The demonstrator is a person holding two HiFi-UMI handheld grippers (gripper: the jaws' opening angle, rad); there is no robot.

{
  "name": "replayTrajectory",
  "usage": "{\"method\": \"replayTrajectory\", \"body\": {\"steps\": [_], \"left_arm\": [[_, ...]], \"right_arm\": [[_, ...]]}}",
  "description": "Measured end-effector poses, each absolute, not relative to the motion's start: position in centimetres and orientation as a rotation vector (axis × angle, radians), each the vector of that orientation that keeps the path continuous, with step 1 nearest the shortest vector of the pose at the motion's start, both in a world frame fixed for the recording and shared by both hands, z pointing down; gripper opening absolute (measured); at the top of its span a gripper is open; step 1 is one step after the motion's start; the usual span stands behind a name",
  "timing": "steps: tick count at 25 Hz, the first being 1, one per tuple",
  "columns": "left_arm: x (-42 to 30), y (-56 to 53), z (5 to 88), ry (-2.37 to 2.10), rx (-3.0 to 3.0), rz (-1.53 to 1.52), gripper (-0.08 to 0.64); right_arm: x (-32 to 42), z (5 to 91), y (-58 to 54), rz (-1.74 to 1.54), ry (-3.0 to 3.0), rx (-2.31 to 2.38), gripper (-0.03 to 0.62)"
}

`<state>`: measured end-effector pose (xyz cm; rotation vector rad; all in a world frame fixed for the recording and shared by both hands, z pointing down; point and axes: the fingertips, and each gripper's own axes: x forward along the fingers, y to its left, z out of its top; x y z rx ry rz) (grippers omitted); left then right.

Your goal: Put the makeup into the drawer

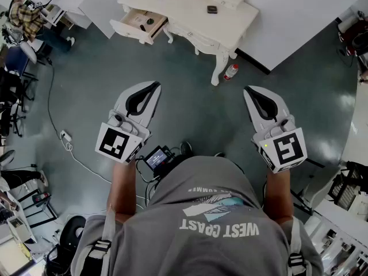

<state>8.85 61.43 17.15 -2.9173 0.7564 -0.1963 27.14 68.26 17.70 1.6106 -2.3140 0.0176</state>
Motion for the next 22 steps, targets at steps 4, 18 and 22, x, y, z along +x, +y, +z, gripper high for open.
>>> {"method": "replayTrajectory", "body": {"steps": [4, 18, 22], "left_arm": [[8.3, 61.0, 17.2, 0.747, -2.920, -0.187, 0.000], [3.2, 57.5, 17.9, 0.728, -2.926, -0.186, 0.002], [1.5, 56.3, 18.2, 0.739, -2.923, -0.188, 0.000]], "right_arm": [[26.4, 17.7, 67.7, 0.018, -2.313, 1.612, 0.000], [21.4, 18.5, 63.8, 0.046, -2.318, 1.629, 0.000], [20.1, 17.9, 62.1, 0.081, -2.372, 1.668, 0.002]]}}
